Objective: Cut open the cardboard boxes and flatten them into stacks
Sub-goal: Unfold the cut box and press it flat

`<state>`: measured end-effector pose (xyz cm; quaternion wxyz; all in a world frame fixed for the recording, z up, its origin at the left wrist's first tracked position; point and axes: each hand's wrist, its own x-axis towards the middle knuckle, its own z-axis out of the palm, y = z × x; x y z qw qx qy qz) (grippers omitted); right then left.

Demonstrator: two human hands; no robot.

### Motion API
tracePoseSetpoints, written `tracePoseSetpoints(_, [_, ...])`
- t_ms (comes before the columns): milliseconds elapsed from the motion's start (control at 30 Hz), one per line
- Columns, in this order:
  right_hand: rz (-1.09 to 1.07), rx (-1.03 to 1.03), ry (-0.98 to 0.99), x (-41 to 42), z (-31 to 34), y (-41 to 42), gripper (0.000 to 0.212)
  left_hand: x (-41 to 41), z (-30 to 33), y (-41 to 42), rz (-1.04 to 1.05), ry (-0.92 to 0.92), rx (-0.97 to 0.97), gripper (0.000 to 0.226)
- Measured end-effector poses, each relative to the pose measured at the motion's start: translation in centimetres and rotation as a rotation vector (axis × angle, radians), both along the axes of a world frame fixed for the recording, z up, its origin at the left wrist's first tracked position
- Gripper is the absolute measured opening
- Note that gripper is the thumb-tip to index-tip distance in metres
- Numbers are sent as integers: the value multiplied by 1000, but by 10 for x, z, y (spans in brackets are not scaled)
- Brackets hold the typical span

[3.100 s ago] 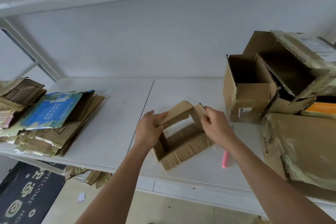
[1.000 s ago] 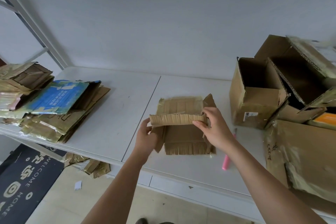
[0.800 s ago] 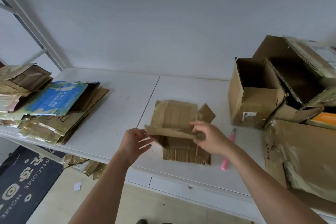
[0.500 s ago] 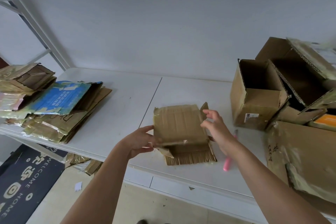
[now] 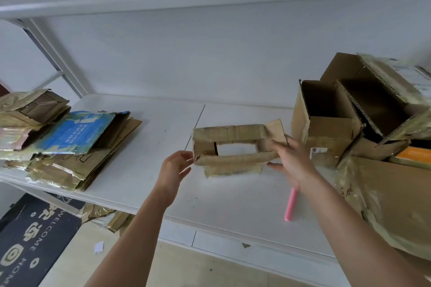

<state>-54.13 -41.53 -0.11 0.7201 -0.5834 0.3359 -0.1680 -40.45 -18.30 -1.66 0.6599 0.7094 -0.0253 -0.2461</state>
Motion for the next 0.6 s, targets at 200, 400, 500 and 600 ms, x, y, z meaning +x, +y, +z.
tracePoseSetpoints(200, [-13, -86, -29, -6, -21, 14, 17, -8, 4, -6, -75, -61, 42, 31])
tracePoseSetpoints(400, [56, -121, 4, -8, -20, 22, 13, -16, -1, -18, 26, -161, 370, 43])
tracePoseSetpoints(500, [75, -203, 26, -9, -24, 23, 15, -18, 3, -24, 119, -148, 393, 48])
tracePoseSetpoints(600, [115, -315, 30, -13, -30, 21, 17, -16, 9, -28, 119, -97, 444, 69])
